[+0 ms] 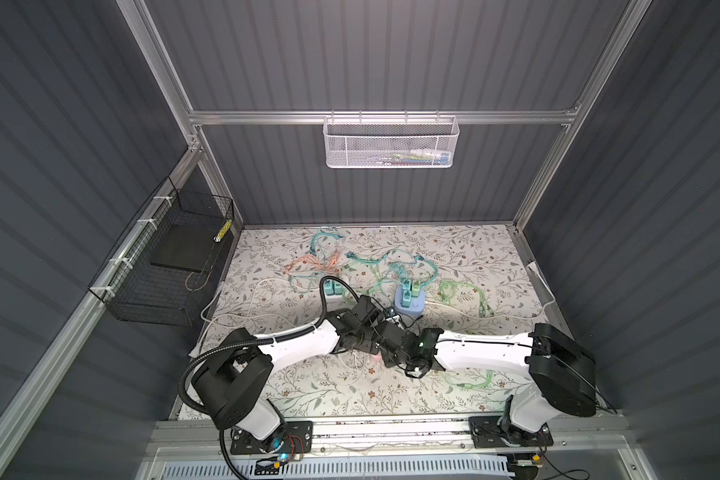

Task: Pull the plug off the socket
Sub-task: 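Close the right gripper on the teal charger while the left grips the pink strip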

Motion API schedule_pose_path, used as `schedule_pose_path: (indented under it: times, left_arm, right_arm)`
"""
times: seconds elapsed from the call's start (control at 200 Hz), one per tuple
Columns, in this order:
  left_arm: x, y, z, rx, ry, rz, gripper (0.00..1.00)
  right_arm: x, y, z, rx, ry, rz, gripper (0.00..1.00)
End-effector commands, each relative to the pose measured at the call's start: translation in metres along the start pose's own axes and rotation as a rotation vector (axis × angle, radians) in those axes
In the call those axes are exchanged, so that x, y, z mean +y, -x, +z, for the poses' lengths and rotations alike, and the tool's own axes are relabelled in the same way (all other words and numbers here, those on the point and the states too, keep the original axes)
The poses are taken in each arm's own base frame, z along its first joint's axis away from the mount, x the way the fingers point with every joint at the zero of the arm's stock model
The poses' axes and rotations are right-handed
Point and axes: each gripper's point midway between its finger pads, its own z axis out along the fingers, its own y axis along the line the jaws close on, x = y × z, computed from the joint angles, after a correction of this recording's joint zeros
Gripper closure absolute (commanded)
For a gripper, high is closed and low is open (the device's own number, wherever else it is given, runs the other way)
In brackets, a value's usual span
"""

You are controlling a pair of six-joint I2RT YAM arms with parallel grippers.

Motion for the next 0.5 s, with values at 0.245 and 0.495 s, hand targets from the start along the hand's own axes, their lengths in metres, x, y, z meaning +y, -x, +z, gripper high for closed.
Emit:
schedule_pose_path:
  times: [0.245,0.495]
  left_arm:
    - [-0.002,-0.014,-0.002,0.047,-0.048,-0.030,0.02]
    - [-0.005,-0.017,0.005,0.063,-0.062,-0.037,0.02]
  right_arm:
    - [0.001,-0.002,0.000,-0.009,0.011,0.016,1.00]
    - [0.004,0.001,-0.002,-0.020,0.024,0.012,1.00]
